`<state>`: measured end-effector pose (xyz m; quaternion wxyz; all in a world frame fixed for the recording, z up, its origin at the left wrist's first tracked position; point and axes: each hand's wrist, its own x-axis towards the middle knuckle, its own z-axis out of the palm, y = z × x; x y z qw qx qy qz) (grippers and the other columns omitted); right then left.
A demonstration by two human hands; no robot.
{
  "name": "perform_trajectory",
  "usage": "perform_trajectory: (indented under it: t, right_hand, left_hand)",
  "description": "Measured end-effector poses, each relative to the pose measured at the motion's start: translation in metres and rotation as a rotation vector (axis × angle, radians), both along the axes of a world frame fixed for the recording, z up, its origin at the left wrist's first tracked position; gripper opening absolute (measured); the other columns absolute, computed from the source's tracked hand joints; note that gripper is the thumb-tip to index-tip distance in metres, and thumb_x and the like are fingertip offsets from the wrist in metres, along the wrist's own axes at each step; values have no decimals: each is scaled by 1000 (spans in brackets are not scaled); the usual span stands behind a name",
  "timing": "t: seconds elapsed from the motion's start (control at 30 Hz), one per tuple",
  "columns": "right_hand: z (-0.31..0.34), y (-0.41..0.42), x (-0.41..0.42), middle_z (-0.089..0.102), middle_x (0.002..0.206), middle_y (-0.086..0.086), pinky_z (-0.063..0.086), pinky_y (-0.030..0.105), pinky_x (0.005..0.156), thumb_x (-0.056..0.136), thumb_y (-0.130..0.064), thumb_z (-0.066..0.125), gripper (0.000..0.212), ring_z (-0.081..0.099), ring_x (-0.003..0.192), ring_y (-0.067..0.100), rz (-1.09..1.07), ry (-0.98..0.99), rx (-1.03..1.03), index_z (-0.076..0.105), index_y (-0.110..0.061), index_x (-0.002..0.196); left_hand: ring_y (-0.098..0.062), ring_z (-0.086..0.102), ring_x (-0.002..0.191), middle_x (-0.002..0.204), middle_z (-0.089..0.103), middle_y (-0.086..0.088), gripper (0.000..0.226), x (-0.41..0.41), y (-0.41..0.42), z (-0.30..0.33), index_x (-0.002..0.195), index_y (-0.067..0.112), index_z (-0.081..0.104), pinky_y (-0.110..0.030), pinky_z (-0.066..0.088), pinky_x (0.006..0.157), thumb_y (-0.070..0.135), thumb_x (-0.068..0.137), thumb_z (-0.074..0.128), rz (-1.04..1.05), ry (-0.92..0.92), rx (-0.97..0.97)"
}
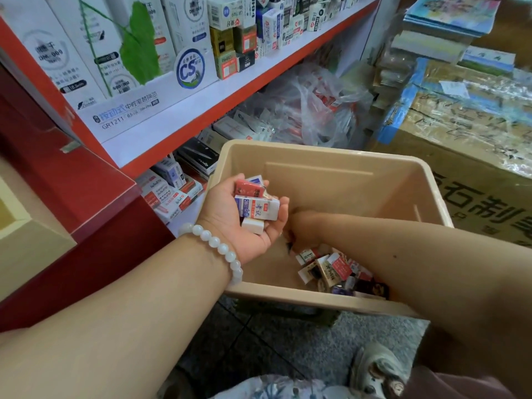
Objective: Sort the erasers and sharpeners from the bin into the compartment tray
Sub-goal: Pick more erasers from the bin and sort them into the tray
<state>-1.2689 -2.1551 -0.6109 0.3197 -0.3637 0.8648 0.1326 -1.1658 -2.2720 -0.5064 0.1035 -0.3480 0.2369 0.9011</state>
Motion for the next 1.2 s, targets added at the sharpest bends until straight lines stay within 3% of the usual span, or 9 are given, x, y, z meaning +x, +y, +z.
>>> perform_trajectory:
  t: [0.13,0.33,0.47,0.57,0.67,0.87,1.0,1.1,1.2]
  right_hand:
    - [-4,8,-5,69,102,5,42,24,68,78,-31,72,28,62,87,23,-154,-15,-155,68,-13,99]
    - [4,17,-3,59,69,0,39,25,59,76,-32,68,19,55,69,22,-176,121,-244,61,-15,73]
    - [48,19,-12,66,76,4,46,28,63,72,-30,71,21,58,69,20,-278,85,-336,70,-11,79]
    - [101,30,-12,56,55,3,44,25,56,69,-22,70,20,46,48,13,-425,16,-536,64,-4,63]
    - [159,37,3,58,54,7,42,22,44,76,-20,74,22,44,40,15,-583,-51,-840,69,2,72]
    - [228,2,70,65,60,2,41,21,45,75,-24,74,14,48,43,8,-111,65,-919,73,-10,75]
    - [241,-19,98,66,70,-6,38,16,53,70,-33,76,17,53,60,6,77,223,-859,74,-21,82]
    - [248,-26,103,64,68,-11,35,11,50,67,-29,82,22,49,54,-1,-8,54,-1005,73,-22,86]
    - [250,-38,108,59,55,-12,38,14,50,68,-16,83,20,47,47,-2,-148,-215,-1209,69,-16,83]
  left_hand:
    - [-28,63,79,88,60,-18,38,-1,-1,-1,86,4,65,-30,56,58,39,91,51,5,0,-18]
    - [-30,63,79,94,60,-19,39,2,-1,4,89,3,66,-34,56,63,38,91,50,-3,-14,-38]
    - [-30,63,76,87,61,-19,33,3,-1,13,89,3,67,-37,56,66,32,89,52,-18,23,-33]
    - [-31,61,76,85,58,-18,27,4,-2,20,89,3,65,-40,56,68,27,88,53,-4,57,-25]
    - [-30,61,66,78,57,-14,26,6,-3,25,87,5,62,-40,56,69,29,89,54,20,77,-33]
    - [-29,63,92,103,69,-14,34,33,6,49,101,5,66,-42,50,87,29,91,46,63,183,121]
    - [-25,65,75,73,70,-10,27,52,-1,73,81,9,64,-37,50,82,26,93,45,141,250,154]
    - [-22,62,69,65,66,-9,24,66,-11,90,76,8,62,-30,48,85,24,90,50,222,232,178]
    - [-23,57,70,61,63,-10,24,85,-17,104,72,5,62,-26,45,68,20,85,50,269,245,172]
